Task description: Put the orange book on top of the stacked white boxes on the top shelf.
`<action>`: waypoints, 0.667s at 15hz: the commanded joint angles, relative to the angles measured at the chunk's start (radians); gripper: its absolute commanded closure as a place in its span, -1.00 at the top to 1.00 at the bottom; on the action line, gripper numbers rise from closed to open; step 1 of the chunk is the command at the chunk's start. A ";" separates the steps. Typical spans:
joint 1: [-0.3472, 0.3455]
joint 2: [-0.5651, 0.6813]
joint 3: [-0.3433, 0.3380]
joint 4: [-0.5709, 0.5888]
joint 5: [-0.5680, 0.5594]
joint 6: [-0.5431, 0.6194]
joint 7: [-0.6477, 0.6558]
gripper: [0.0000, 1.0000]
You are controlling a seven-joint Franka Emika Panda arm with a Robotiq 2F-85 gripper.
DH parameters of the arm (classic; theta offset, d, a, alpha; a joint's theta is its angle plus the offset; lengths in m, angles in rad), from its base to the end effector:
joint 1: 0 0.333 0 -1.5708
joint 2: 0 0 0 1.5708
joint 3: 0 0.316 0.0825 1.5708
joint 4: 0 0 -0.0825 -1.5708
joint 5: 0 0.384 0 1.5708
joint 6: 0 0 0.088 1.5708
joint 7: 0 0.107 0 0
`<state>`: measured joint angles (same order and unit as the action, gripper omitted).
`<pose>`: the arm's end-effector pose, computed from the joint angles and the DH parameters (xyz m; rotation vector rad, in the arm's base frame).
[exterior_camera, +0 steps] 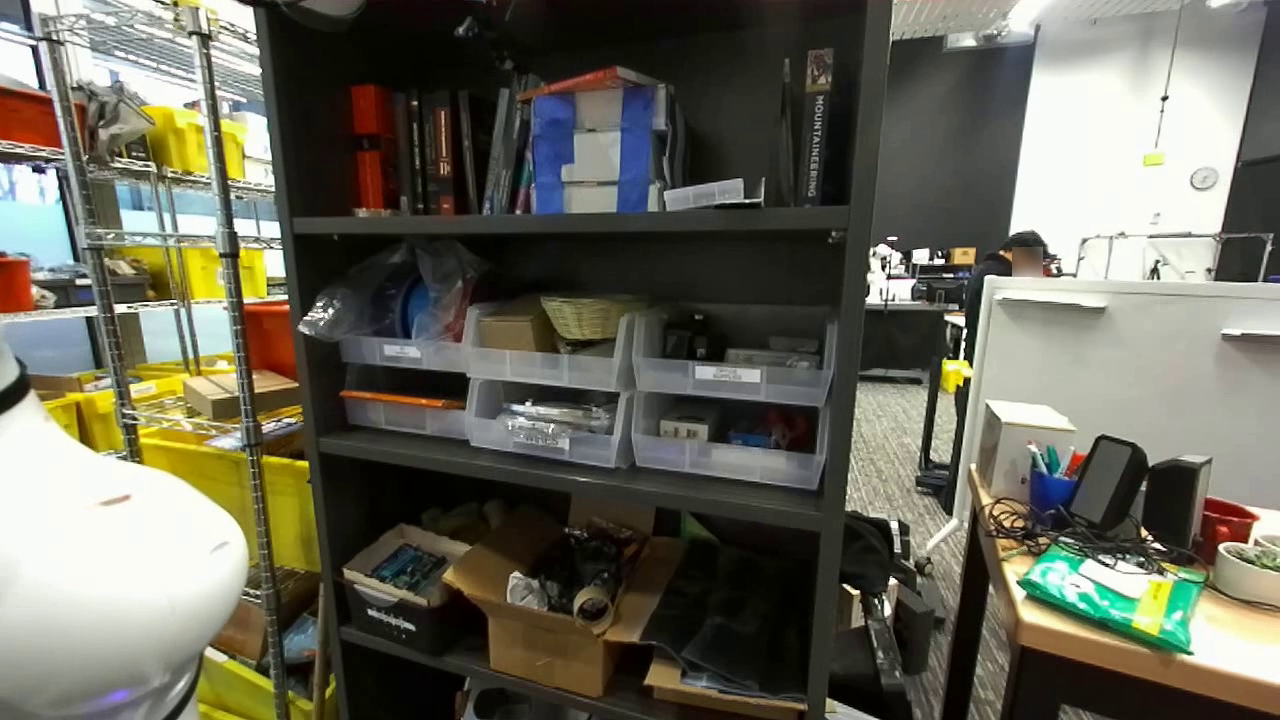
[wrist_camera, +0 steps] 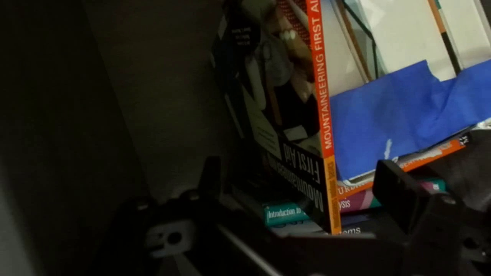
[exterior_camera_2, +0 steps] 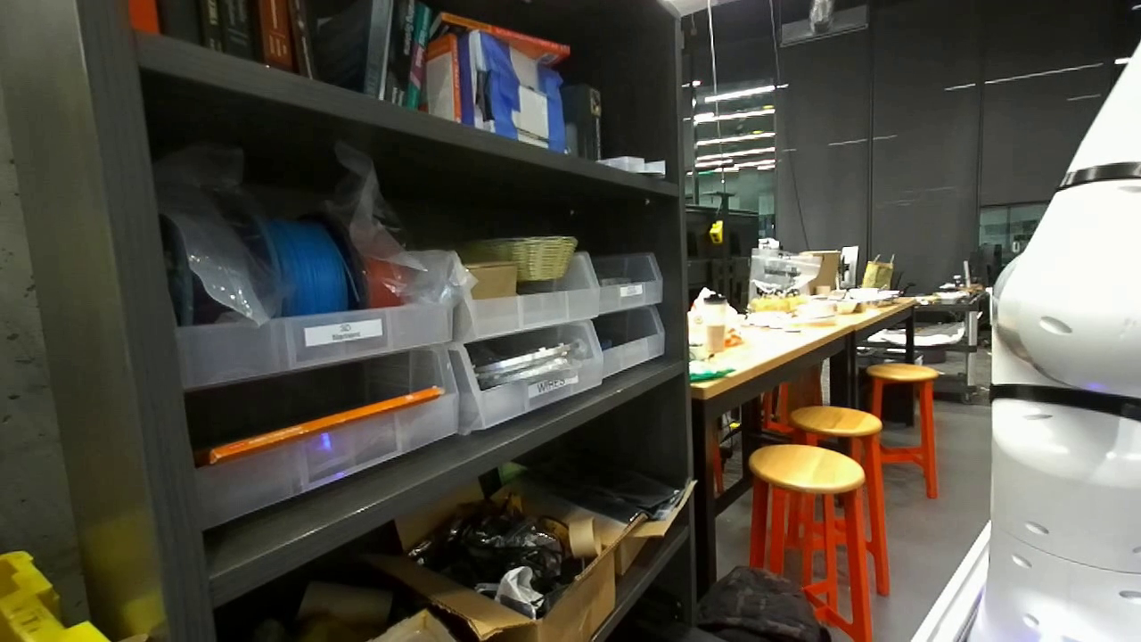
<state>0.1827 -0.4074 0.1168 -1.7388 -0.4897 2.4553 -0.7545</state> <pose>0.4145 0.1492 0.8585 1.7086 1.2481 1.1417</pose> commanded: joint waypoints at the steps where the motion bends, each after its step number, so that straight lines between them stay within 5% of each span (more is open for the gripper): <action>1: 0.094 -0.084 -0.040 -0.029 0.212 -0.075 -0.088 1.00; 10: 0.246 -0.237 -0.048 -0.069 0.618 -0.329 -0.023 1.00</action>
<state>0.3809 -0.5930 0.0939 -1.7777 0.0341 2.2156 -0.7950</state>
